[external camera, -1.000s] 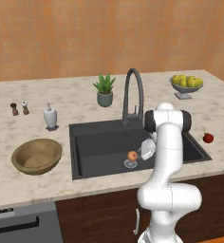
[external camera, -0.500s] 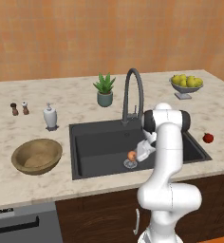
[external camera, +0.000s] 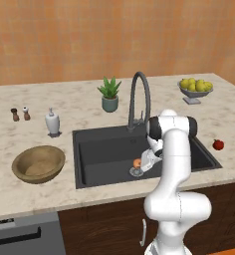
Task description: Pick the onion from the sink and place it in the bowl. Then pick the bowl and place it in the microwave. Then close the microwave door and press the start button.
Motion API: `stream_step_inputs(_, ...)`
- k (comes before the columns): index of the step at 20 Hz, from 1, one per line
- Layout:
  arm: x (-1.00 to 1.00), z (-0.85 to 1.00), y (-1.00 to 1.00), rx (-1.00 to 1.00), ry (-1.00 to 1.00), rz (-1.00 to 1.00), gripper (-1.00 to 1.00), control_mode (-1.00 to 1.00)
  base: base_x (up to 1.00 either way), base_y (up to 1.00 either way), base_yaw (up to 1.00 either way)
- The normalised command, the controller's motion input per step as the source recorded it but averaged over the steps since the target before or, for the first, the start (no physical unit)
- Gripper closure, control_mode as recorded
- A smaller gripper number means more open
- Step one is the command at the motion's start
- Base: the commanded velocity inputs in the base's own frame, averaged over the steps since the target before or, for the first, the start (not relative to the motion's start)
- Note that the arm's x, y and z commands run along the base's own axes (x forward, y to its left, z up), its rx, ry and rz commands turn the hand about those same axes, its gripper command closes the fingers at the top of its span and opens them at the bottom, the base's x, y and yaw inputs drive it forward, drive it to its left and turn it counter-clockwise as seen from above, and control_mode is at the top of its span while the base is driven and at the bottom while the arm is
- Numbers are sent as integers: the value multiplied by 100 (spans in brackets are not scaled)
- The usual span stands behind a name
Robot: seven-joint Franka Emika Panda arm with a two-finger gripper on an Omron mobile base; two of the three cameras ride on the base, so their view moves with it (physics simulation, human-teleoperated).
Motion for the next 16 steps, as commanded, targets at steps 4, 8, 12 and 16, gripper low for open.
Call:
stream_step_inputs(4,0,-1,0,0,0,0,100,-100,0,0,0)
stream_step_inputs(8,-2,11,-20,1,-7,0,100,-100,0,0,0)
stream_step_inputs(12,-11,45,-51,1,-13,0,100,-100,0,0,0)
stream_step_inputs(16,-26,75,-50,0,-16,-2,100,-100,0,0,0)
